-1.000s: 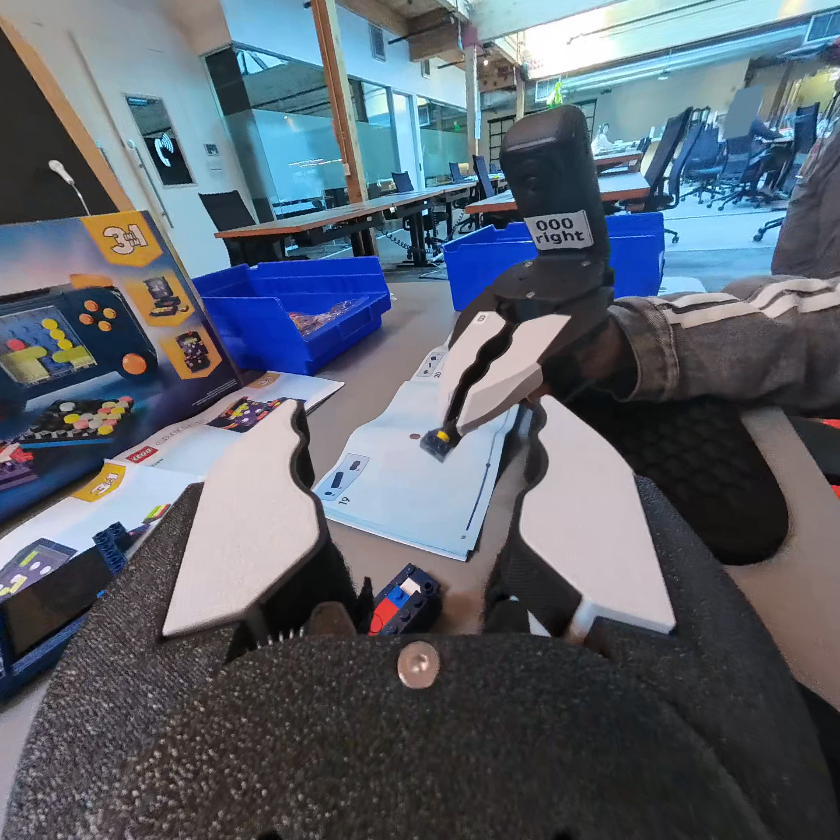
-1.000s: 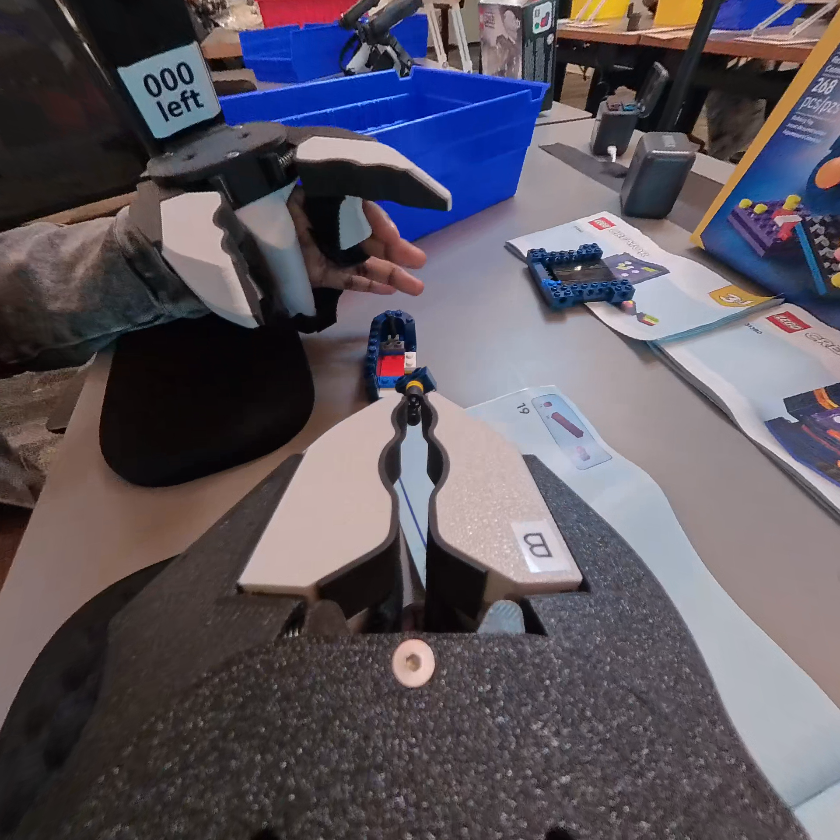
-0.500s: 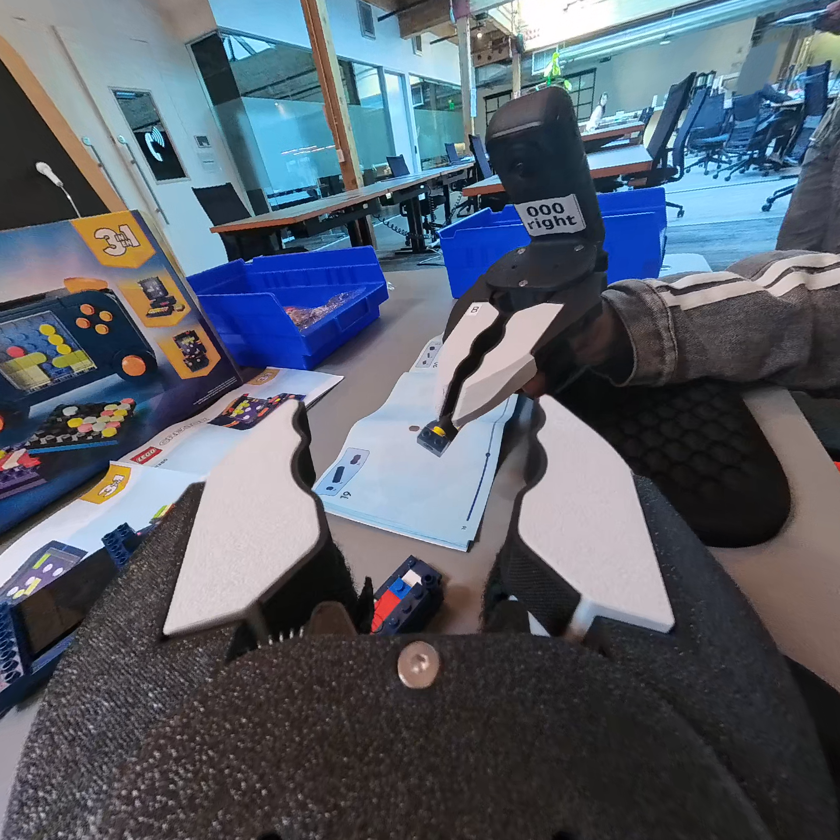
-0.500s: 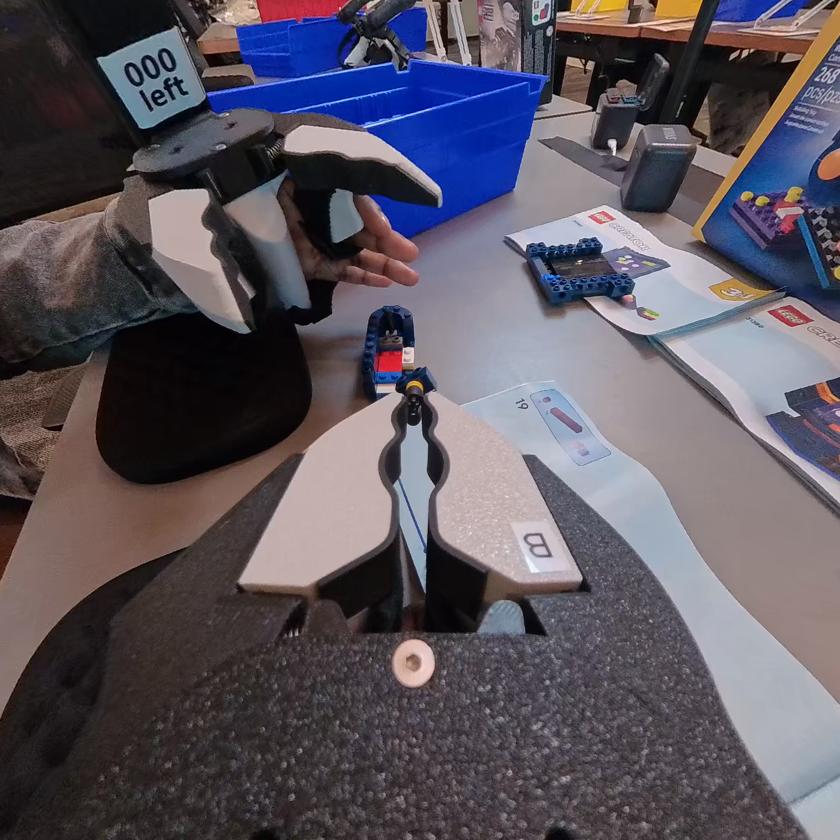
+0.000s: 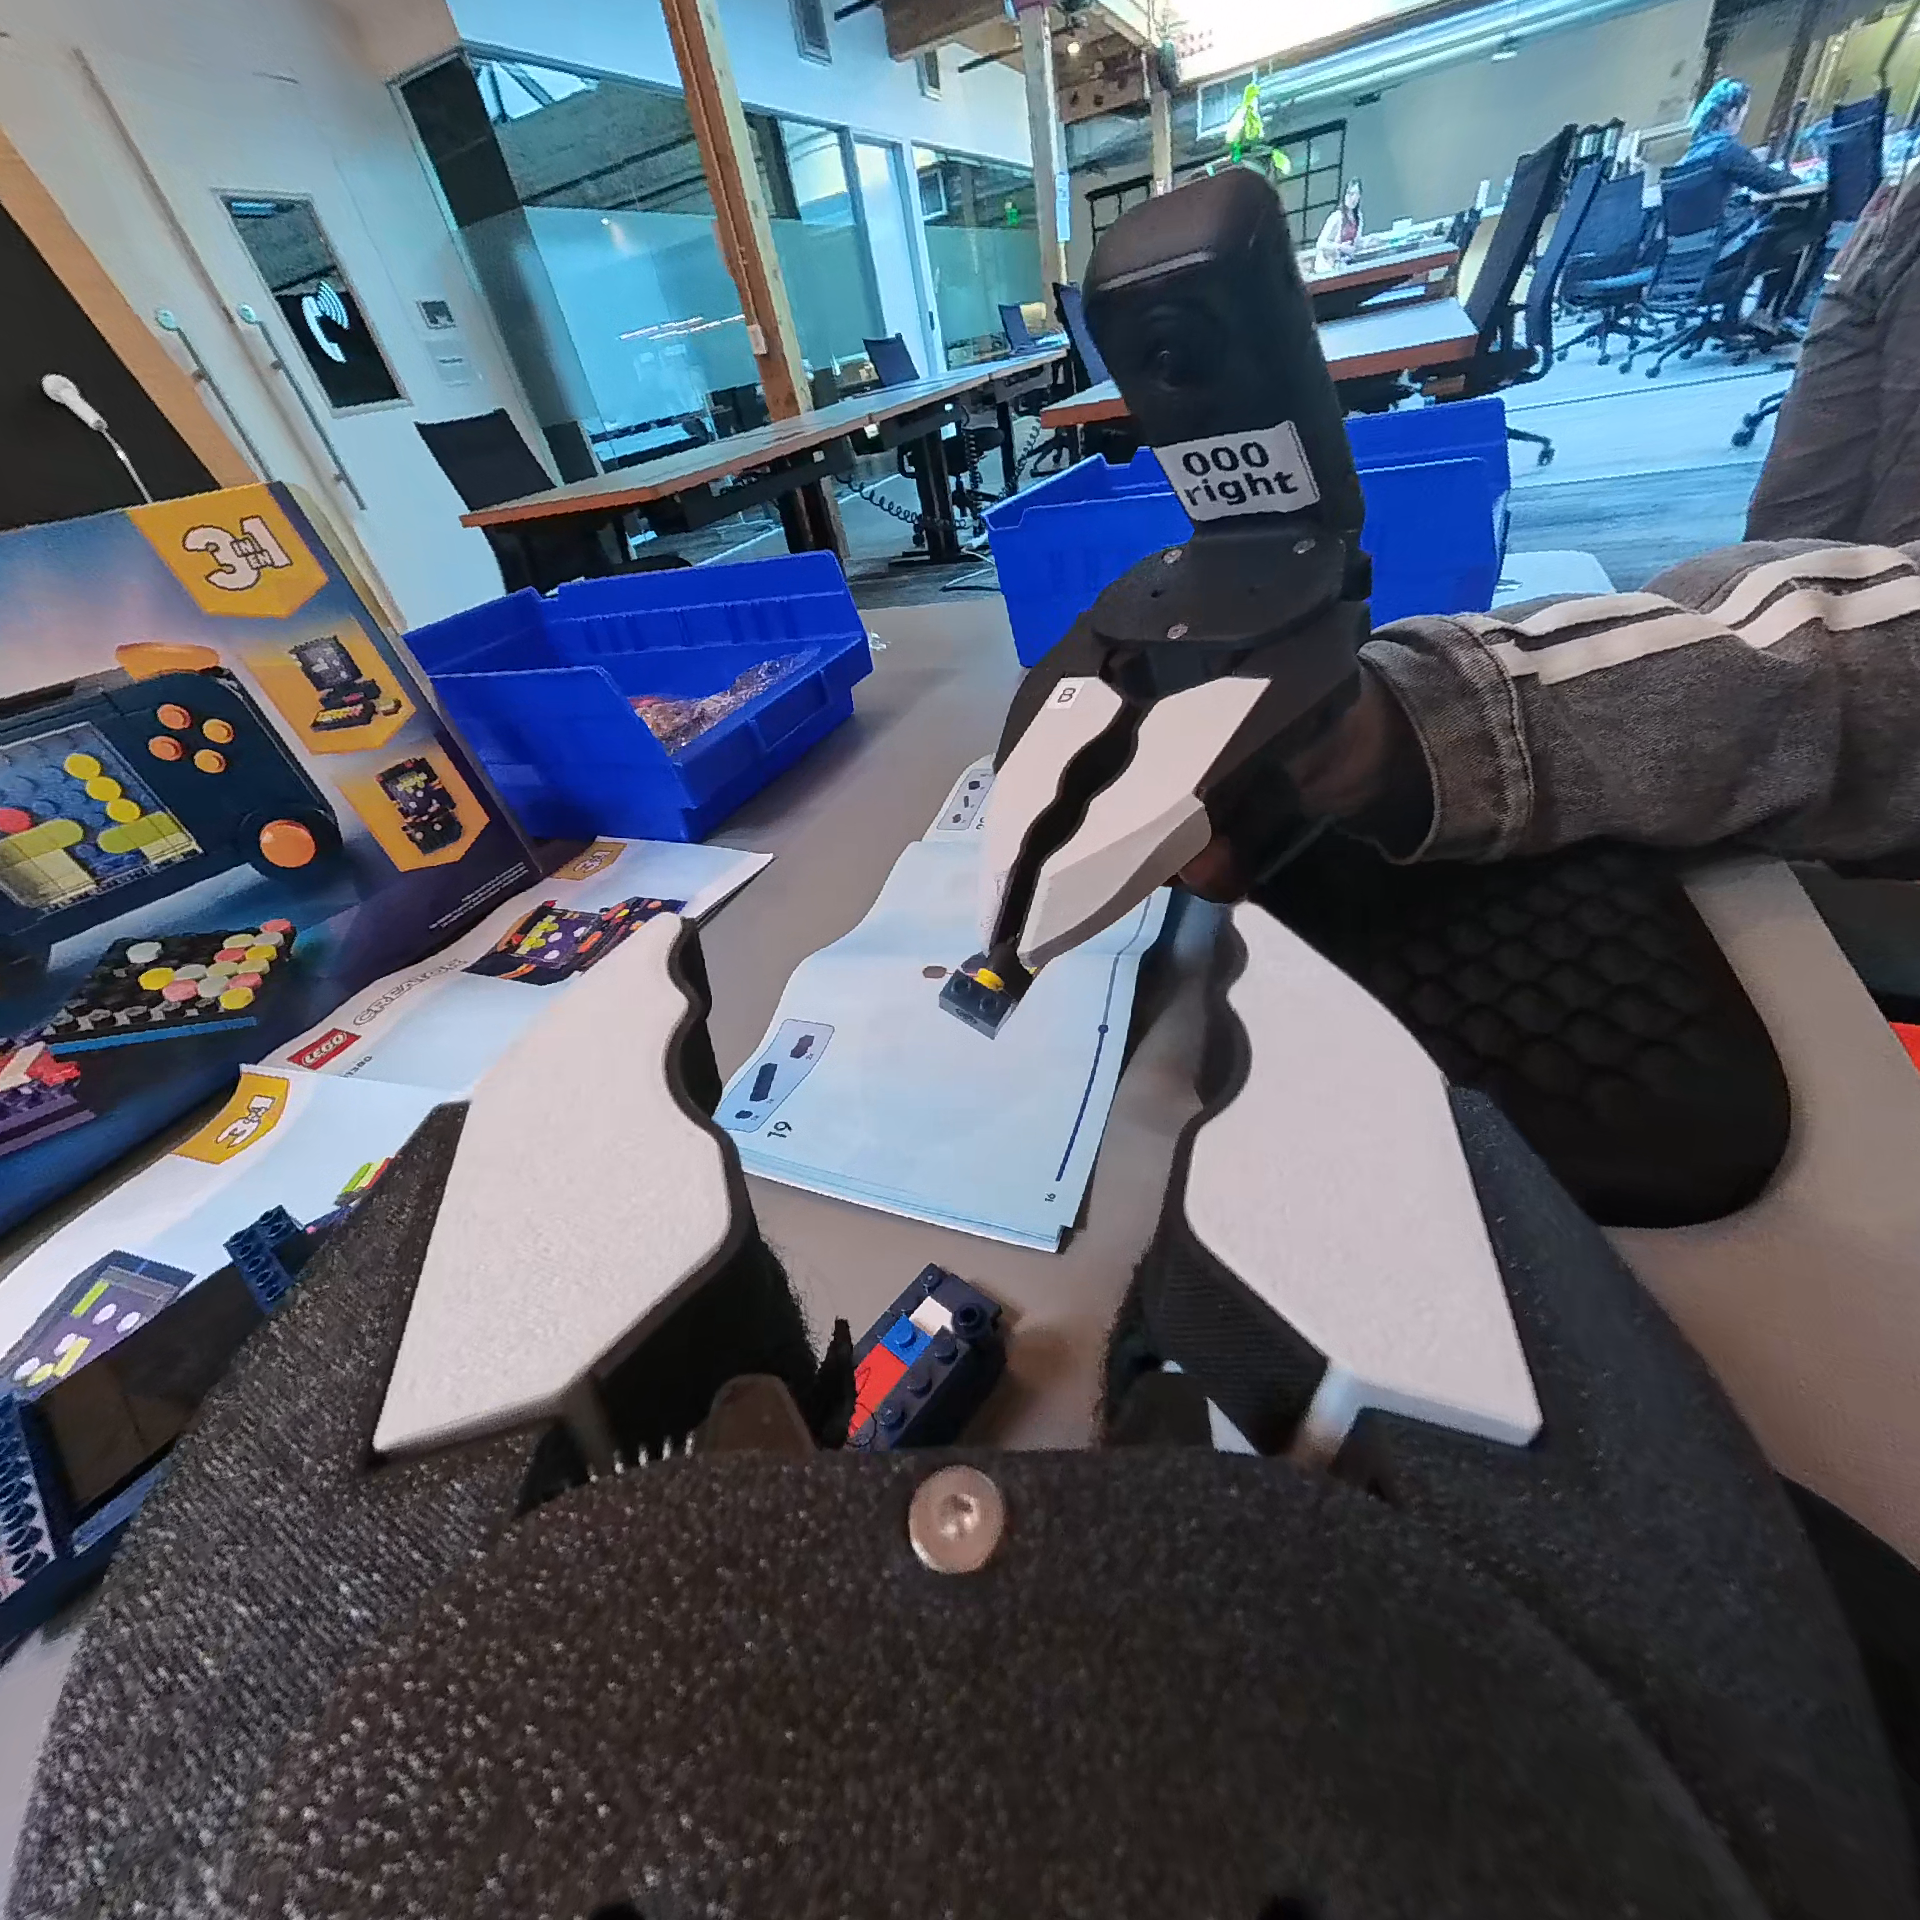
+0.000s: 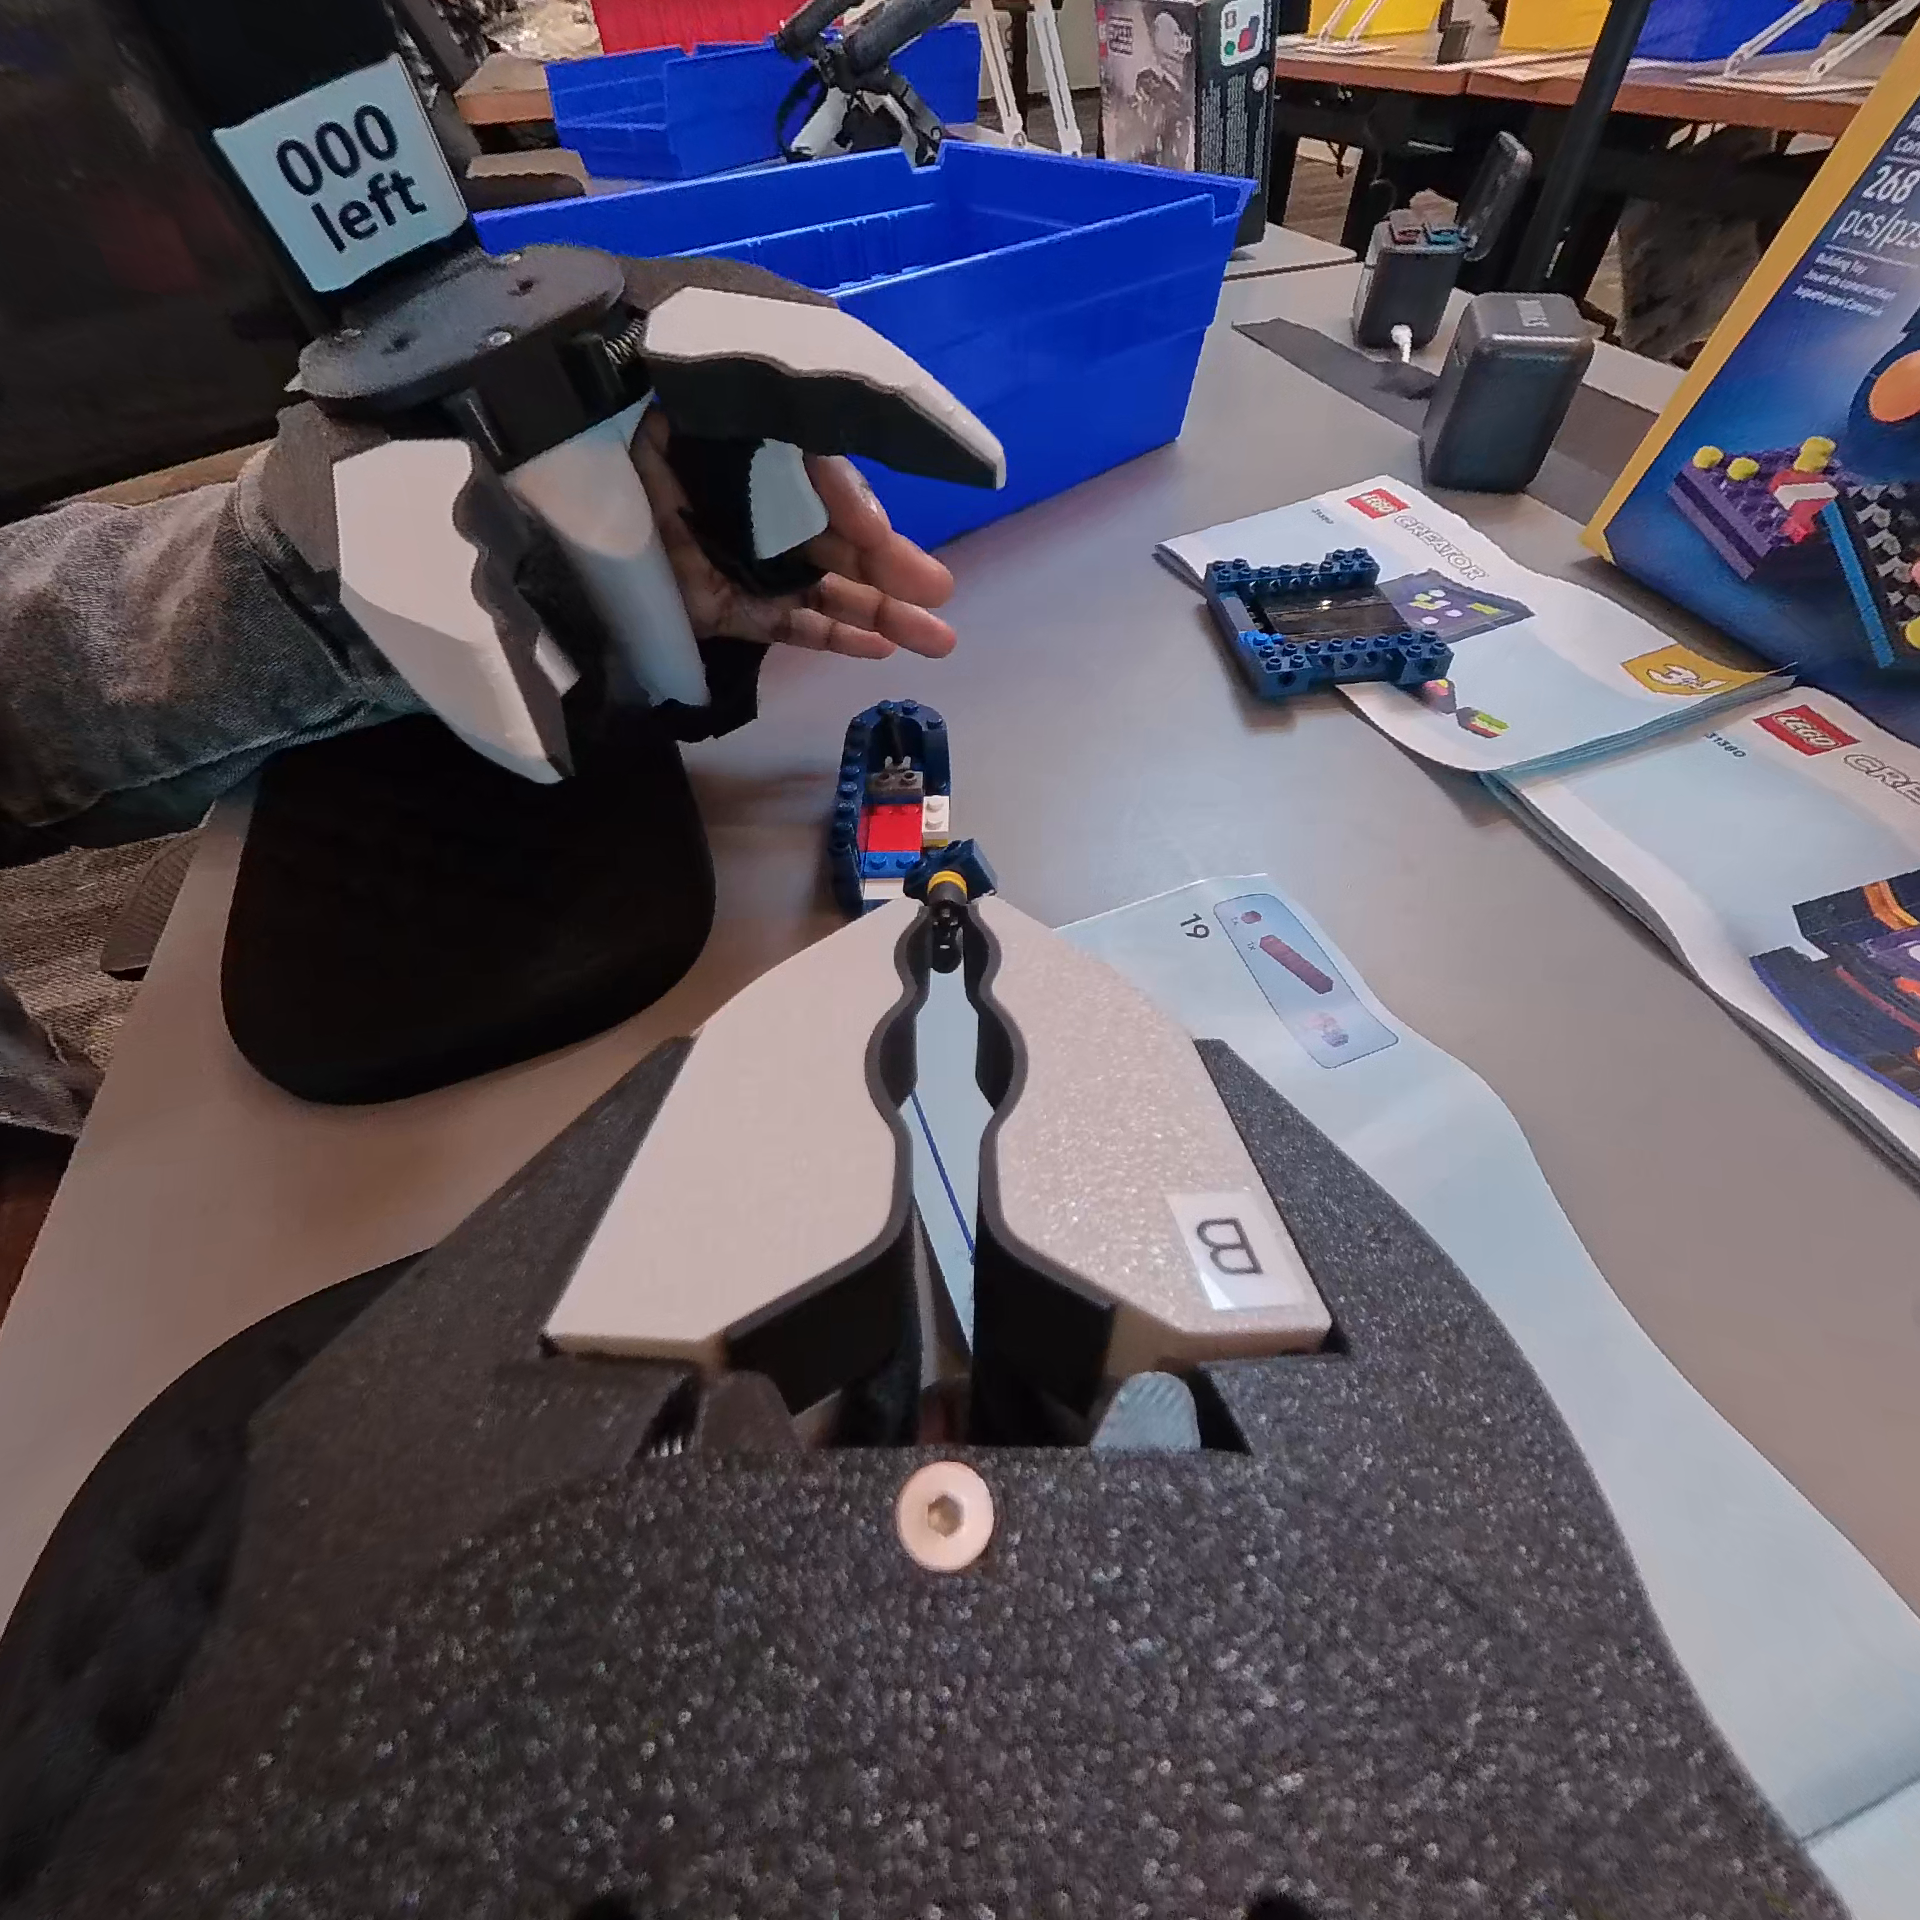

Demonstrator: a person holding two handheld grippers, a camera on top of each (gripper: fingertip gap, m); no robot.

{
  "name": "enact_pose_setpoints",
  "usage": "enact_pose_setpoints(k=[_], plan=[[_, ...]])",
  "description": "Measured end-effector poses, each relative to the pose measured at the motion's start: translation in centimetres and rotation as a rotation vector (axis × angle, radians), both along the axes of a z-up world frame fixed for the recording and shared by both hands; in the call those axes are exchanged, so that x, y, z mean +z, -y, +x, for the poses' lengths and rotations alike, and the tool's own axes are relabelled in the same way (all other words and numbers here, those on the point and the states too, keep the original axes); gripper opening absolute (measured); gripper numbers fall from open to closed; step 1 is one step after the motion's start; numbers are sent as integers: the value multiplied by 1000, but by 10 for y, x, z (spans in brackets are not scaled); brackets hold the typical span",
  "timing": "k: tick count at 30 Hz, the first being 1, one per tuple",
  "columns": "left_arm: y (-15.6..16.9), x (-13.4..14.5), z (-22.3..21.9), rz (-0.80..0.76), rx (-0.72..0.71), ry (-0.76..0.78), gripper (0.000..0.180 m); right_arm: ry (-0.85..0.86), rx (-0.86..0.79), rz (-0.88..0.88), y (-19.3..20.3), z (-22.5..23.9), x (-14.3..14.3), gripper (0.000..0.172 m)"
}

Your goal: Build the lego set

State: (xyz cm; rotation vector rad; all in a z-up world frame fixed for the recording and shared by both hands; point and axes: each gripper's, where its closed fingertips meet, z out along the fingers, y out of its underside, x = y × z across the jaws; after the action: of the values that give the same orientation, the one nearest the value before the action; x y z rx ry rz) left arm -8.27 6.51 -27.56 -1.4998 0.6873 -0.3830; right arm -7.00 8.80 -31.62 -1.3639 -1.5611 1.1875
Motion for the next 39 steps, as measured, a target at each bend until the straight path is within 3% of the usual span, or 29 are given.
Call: enact_pose_setpoints(k=[28, 39], plan=[[7, -10, 14, -19, -73, -68, 85, -28, -4, -4, -1, 1, 4, 5], [10, -10, 20, -33, -148, -2, 68, -220, 35, -181, 4, 13, 40, 5]])
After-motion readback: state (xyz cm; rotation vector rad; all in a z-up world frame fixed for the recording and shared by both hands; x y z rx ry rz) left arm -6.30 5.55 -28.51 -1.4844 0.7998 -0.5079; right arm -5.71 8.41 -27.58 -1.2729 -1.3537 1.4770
